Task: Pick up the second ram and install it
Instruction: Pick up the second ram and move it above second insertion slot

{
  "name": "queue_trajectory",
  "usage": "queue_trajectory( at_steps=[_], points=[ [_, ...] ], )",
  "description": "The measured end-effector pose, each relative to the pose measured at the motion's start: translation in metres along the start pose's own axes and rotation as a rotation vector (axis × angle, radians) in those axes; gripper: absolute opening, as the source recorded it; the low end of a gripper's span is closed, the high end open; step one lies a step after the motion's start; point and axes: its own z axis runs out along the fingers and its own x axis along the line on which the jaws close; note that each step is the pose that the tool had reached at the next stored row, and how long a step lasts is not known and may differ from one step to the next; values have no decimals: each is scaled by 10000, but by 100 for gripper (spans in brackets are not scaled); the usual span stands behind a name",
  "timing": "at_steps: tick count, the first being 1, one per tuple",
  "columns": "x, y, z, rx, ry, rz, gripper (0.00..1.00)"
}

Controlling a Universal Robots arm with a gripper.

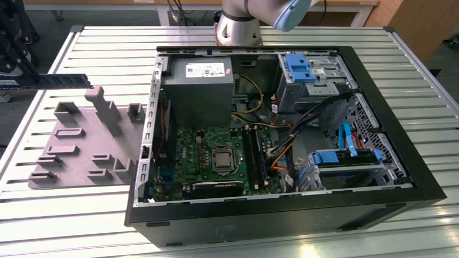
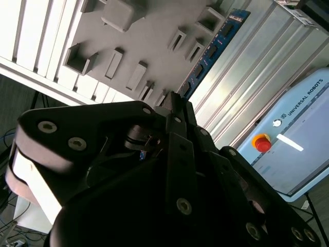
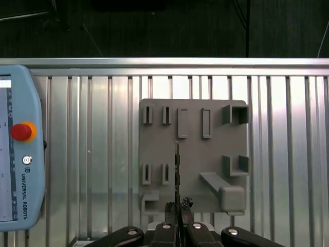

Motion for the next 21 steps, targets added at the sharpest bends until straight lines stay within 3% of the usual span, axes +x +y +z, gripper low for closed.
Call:
queue_trajectory(
  at_steps=[21],
  points=[
    [-3, -125, -3, 1, 0, 0, 14]
  ],
)
